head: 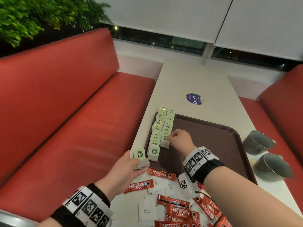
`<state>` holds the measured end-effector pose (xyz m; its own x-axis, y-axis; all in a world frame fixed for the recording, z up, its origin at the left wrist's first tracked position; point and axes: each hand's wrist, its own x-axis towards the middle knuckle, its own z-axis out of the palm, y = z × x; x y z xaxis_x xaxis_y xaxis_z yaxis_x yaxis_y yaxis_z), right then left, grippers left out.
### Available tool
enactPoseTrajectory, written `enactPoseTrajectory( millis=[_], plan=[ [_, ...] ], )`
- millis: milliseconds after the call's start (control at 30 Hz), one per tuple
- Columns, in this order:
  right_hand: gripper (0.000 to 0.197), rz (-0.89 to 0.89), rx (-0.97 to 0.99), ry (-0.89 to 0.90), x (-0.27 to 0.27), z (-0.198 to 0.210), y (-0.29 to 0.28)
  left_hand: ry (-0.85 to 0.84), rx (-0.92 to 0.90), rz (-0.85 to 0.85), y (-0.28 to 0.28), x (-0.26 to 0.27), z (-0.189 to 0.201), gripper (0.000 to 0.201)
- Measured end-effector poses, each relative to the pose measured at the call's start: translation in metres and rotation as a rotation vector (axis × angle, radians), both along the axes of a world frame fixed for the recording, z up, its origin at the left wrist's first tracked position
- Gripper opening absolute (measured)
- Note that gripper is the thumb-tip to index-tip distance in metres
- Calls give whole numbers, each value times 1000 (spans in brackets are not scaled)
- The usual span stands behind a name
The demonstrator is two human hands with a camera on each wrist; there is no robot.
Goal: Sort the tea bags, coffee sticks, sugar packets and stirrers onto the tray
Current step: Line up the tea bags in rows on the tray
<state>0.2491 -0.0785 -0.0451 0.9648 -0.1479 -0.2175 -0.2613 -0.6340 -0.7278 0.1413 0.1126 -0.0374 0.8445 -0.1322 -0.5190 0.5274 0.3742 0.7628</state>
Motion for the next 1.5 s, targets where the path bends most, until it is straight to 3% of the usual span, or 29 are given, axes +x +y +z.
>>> enactPoseTrajectory(
  millis=[100,200,267,400,567,767,1067,1300,1500],
  plan=[
    [11,87,293,52,-32,3,10,-20,-1,-33,-8,0,4,29],
    [17,281,283,195,-57,7,15,-51,-11,-67,-18,-1,7,27],
    [19,325,277,186,-67,9,15,-70,-7,-92,-25,-2,8,28],
    [21,248,307,96,-74,5,10,-79,11,-99,-33,-2,7,31],
    [17,82,441,113,-63,1,-7,-42,43,-56,-36,-1,5,29],
    [21,-75,283,116,-37,-4,-16,-37,81,-50,-30,-4,5,36],
    [15,-26,107,298,-4,-9,-2,-22,109,1,-13,-6,6,35],
    [21,-14,7,426,7,-11,6,-15,116,32,-2,-10,2,27],
    [13,-3,-74,294,6,-14,4,-12,131,48,1,-11,0,23]
  ],
)
